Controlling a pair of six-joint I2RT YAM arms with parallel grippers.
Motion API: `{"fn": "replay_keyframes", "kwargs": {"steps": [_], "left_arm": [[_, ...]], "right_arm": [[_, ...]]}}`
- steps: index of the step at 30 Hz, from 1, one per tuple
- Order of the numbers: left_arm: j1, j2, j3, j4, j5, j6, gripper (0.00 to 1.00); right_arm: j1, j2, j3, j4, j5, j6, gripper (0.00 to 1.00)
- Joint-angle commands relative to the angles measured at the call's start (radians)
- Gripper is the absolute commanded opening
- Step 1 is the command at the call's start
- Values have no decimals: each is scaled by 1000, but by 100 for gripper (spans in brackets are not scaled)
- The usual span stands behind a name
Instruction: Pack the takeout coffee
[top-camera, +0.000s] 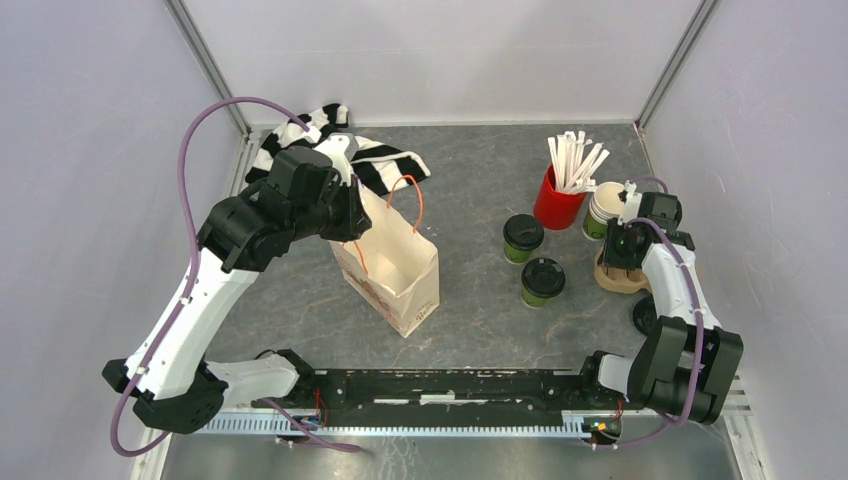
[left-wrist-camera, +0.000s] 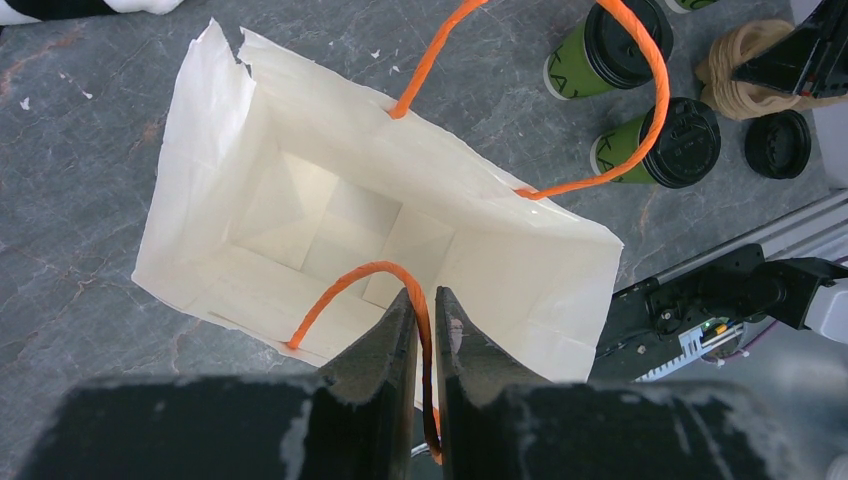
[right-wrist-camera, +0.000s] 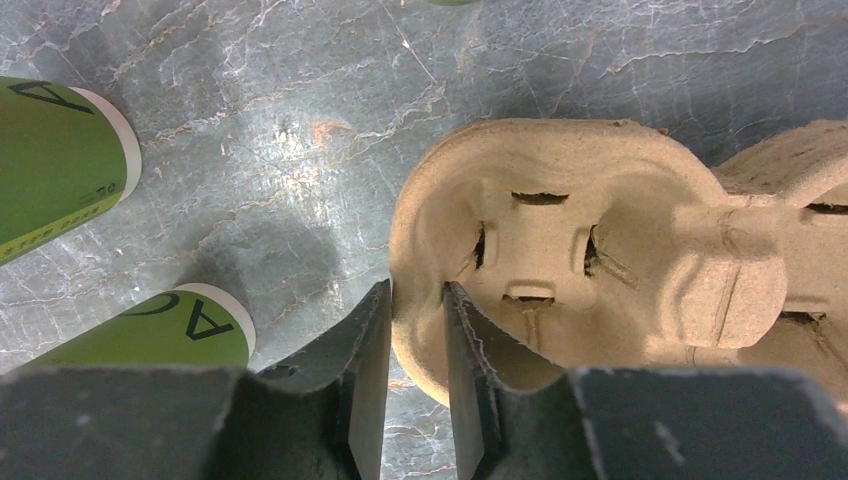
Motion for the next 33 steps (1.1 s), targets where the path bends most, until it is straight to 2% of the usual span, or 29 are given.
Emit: {"fn": "replay_keyframes", "kwargs": {"steps": [1, 4, 6, 10, 16, 19, 22, 29, 33], "left_arm": [[-3, 0, 13, 24, 13, 36, 18], [-3, 0, 13, 24, 13, 35, 18], [-3, 1, 15, 25, 12, 35, 18], [-3, 1, 14, 25, 12, 34, 18], [-3, 8, 12, 28, 18, 31, 18], [-3, 12, 10, 30, 25, 30, 18], [-3, 15, 14, 27, 27, 32, 18], [-3, 22, 21, 27, 33, 32, 18], [-3, 20, 20, 27, 34, 31, 18]], "right_arm": [[-5, 8, 13, 22, -16, -21, 19], [-4, 11, 20, 21, -28, -22, 11], [-3, 14, 28, 15, -30, -21, 0], [2, -6, 63, -19, -13, 5, 0], [71, -100, 107, -50, 146, 83, 0], [76, -114, 63, -31, 240, 72, 0], [132, -142, 81, -53, 336, 61, 0], [201, -208, 93, -70, 449, 63, 0], [258, -185, 82, -78, 510, 28, 0]]}}
